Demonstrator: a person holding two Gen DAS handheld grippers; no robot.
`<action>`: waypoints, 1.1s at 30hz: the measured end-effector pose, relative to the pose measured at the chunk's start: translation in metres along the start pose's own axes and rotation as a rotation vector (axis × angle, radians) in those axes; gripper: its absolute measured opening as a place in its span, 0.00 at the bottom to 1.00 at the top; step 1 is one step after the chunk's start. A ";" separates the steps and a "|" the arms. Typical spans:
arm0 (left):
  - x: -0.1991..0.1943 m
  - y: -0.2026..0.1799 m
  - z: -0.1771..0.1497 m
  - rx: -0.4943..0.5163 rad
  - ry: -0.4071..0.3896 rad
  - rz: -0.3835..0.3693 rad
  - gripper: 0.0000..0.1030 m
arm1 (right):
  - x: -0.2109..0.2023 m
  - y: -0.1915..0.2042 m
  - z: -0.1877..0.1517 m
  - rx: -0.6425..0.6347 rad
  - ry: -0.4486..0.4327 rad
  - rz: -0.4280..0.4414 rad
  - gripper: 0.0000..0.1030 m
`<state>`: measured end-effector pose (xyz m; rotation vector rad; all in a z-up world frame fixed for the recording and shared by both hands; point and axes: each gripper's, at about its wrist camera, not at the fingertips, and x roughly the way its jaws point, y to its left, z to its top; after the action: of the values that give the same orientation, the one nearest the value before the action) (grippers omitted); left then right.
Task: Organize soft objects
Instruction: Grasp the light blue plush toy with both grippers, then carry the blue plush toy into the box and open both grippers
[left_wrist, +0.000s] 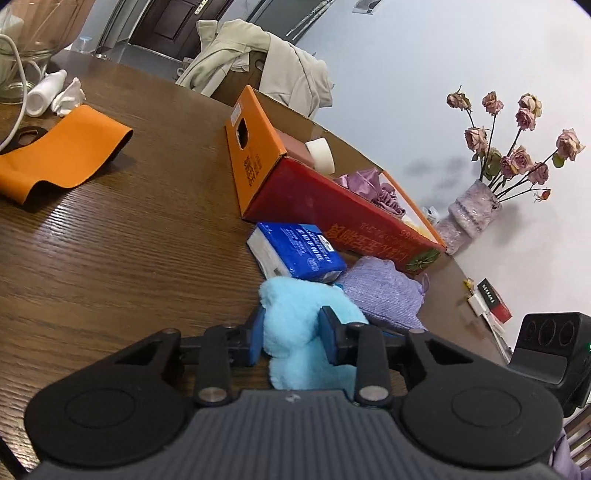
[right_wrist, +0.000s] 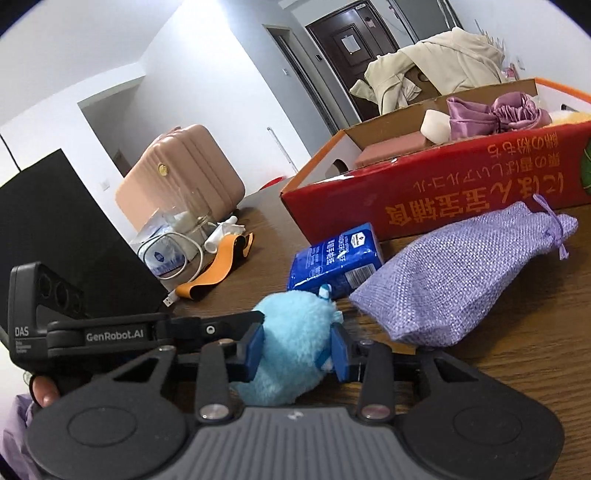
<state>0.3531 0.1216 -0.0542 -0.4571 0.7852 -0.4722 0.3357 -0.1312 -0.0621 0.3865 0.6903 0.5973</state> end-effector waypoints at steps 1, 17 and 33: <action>-0.003 -0.003 0.000 -0.014 0.003 0.001 0.30 | -0.001 0.001 0.000 0.002 -0.002 -0.002 0.34; -0.059 -0.150 -0.061 0.110 -0.167 -0.066 0.30 | -0.170 0.028 -0.015 -0.090 -0.156 -0.008 0.32; 0.036 -0.113 0.114 0.101 -0.219 0.060 0.30 | -0.065 -0.014 0.139 -0.107 -0.192 -0.025 0.32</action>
<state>0.4356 0.0349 0.0588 -0.3829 0.5599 -0.3958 0.3970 -0.2015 0.0607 0.3303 0.4770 0.5623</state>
